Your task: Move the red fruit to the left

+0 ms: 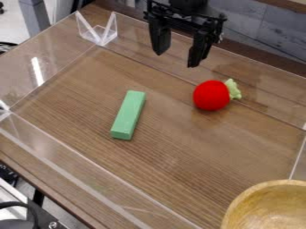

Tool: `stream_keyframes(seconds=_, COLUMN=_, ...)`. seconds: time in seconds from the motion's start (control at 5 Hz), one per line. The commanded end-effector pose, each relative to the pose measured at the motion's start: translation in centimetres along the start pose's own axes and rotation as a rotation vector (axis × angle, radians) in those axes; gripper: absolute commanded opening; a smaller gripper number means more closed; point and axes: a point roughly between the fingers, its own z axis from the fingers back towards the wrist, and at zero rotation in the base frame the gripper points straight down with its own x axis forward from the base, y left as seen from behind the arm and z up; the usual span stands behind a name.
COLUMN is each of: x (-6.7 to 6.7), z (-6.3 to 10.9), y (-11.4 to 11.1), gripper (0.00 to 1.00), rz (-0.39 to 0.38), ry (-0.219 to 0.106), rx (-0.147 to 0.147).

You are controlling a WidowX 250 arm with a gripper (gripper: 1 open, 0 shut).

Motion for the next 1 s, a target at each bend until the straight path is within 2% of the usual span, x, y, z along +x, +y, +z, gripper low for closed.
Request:
stream_keyframes(seconds=0.0, x=0.8, z=-1.1, y=-1.3, gripper=1.00, rz=-0.024, ry=0.000, rx=0.000)
stream_keyframes(seconds=0.4, x=2.8, z=-5.1, y=-2.6, gripper=1.00, rz=-0.113, ry=0.000, rx=0.008)
stream_keyframes(seconds=0.6, x=3.3, z=-6.0, y=-3.6, gripper=1.00, rz=-0.214, ry=0.002, rx=0.018)
stream_keyframes(seconds=0.8, x=3.3, z=-6.3, y=-4.0, gripper=0.00, rz=-0.293, ry=0.002, rx=0.026)
